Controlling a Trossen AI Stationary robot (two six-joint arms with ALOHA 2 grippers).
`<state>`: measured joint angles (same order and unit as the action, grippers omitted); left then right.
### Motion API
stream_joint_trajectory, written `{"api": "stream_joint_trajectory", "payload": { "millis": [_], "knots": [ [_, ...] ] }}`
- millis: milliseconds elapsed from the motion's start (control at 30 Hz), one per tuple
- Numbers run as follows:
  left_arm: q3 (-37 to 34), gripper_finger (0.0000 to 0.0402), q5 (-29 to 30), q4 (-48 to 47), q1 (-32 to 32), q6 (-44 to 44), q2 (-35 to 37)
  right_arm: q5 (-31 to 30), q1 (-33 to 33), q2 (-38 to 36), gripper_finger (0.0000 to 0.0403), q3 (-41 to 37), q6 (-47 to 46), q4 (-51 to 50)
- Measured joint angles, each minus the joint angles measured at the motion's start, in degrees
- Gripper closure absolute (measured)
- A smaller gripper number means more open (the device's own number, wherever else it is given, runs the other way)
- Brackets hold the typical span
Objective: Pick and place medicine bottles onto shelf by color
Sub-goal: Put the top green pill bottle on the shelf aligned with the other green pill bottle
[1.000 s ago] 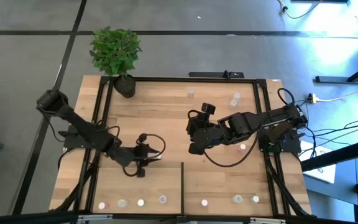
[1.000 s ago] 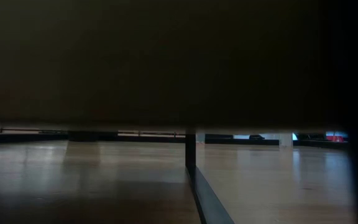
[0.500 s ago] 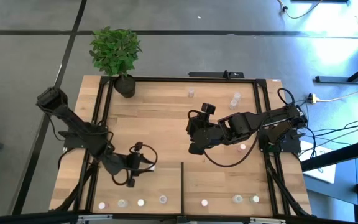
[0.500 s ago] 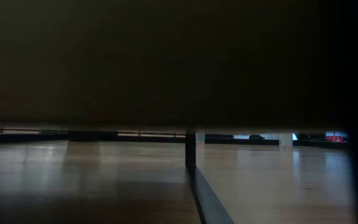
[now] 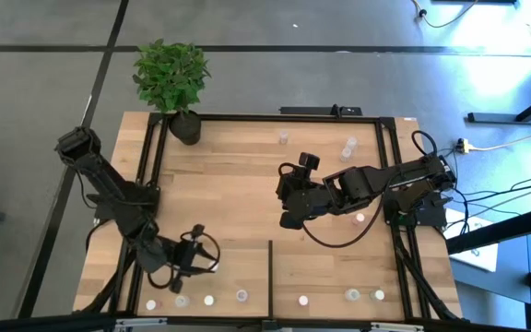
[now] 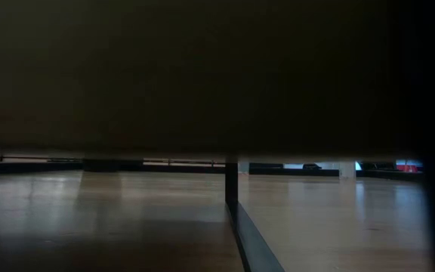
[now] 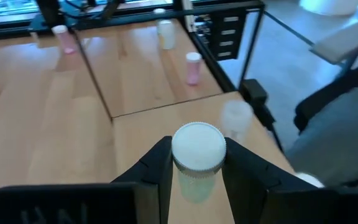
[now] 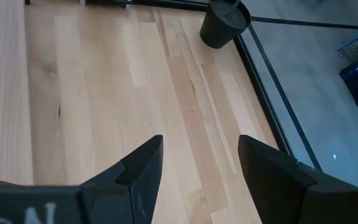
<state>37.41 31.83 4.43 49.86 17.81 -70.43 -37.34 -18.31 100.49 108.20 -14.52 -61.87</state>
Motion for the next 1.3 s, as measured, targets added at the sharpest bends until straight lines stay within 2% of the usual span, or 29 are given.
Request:
{"api": "stream_joint_trajectory", "payload": {
  "millis": [133, 367, 900, 1033, 1300],
  "knots": [
    [0.0, 0.0298, 0.3, -0.3, 1.4, 2.0, 0.0, 0.0, 0.0, 0.0, 0.0192, 0.0, 0.0, 0.0],
    [0.0, 0.0298, 2.8, -6.4, 2.2, 9.1, 0.0, 0.0, 0.0, 0.0, 0.0192, 0.0, 0.0, 0.0],
    [0.0, 0.0298, 2.3, -7.0, 2.2, 10.2, 0.0, 0.3, 0.0, 0.0, 0.0192, 0.0, -0.6, 0.2],
    [0.0, 0.0298, 2.3, -7.0, 2.2, 10.3, 0.0, 9.2, 0.0, 0.0, 0.0192, 0.0, 1.2, 1.2],
    [0.0, 0.0298, 2.1, -7.0, 2.2, 10.2, 0.0, 36.0, 0.0, 0.1, 0.0192, 0.0, 14.3, 6.0]
  ]
}}
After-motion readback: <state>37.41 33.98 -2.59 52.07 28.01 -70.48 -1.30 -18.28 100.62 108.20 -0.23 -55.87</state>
